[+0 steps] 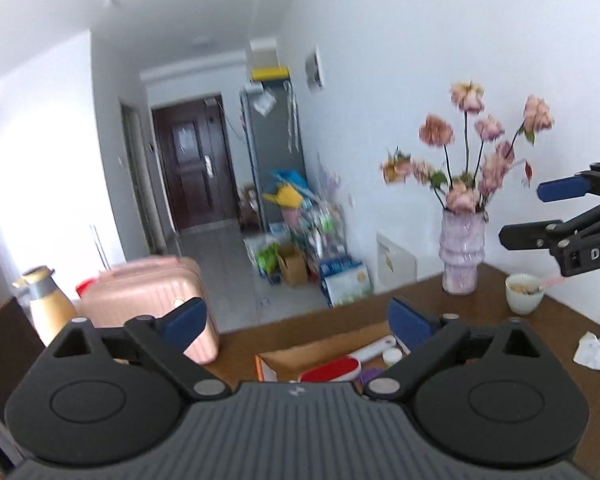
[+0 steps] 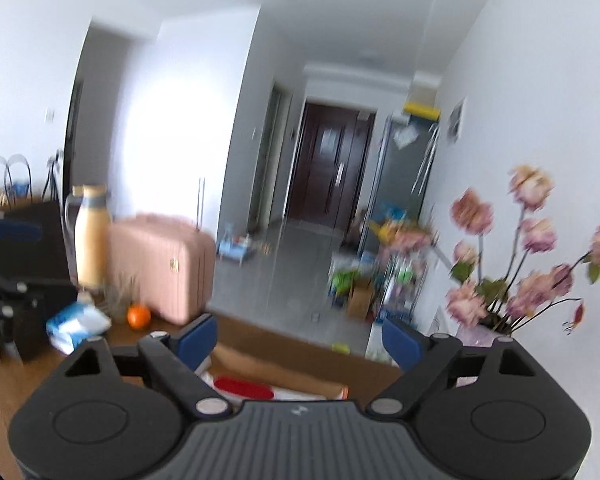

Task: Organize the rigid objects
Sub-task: 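Raise both tools from the box back toward the white plastic container, then close both tools on the white plastic container from its two sides, then lift the white container with both tools and carry it over the box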

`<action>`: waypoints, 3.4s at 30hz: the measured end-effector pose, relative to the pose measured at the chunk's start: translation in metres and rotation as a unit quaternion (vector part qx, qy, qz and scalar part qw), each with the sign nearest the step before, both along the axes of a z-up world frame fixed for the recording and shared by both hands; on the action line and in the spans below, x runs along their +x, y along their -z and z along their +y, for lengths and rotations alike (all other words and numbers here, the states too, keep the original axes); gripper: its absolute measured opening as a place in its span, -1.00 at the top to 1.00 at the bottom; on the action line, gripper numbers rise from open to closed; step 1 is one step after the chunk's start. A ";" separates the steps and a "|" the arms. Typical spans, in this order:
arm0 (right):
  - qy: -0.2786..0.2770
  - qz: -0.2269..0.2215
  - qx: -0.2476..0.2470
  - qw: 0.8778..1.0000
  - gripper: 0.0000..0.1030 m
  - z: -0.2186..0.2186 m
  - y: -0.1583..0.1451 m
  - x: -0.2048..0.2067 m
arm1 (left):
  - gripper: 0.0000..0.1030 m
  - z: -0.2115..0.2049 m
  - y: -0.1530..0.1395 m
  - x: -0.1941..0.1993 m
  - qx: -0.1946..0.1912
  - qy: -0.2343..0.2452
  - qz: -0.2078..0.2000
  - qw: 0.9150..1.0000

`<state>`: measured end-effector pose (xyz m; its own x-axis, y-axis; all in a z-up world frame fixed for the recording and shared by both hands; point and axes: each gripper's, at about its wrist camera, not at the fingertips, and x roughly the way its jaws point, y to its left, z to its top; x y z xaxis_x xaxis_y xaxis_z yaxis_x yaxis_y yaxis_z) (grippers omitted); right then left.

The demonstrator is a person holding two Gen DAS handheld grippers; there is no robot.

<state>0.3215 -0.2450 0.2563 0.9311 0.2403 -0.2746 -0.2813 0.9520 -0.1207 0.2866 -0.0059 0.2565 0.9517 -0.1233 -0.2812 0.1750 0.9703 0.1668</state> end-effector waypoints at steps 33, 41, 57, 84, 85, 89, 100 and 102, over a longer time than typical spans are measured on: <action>0.049 -0.109 0.147 0.982 -1.00 -0.031 0.298 -0.200 | -1.00 0.052 0.260 -0.189 -0.106 -0.108 -0.112 0.982; 0.069 -0.059 0.137 0.986 -1.00 -0.029 0.338 -0.229 | -1.00 0.054 0.306 -0.189 -0.091 -0.097 -0.027 0.991; 0.074 0.002 0.135 0.988 -1.00 -0.031 0.338 -0.175 | -1.00 0.033 0.300 -0.139 -0.089 -0.053 0.026 0.994; -0.018 0.205 0.228 0.952 0.22 -0.059 0.307 0.107 | 0.06 -0.054 0.289 0.141 -0.327 0.081 0.315 0.887; -0.031 0.222 0.238 0.945 0.31 -0.056 0.313 0.121 | 0.16 -0.056 0.292 0.147 -0.331 0.077 0.320 0.885; -0.033 0.225 0.236 0.945 0.54 -0.054 0.317 0.123 | 0.45 -0.054 0.300 0.156 -0.346 0.056 0.325 0.879; -0.039 0.224 0.227 0.947 0.58 -0.051 0.315 0.068 | 0.55 -0.049 0.294 0.107 -0.316 0.077 0.295 0.899; -0.038 0.221 0.228 0.948 0.58 -0.050 0.315 0.052 | 0.54 -0.047 0.295 0.089 -0.313 0.081 0.286 0.902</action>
<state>0.3733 -0.2947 -0.0592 0.7245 0.4900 -0.4848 -0.2790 0.8516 0.4437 0.3759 -0.0527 -0.0384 0.6277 -0.5531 -0.5477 0.2067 0.7968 -0.5678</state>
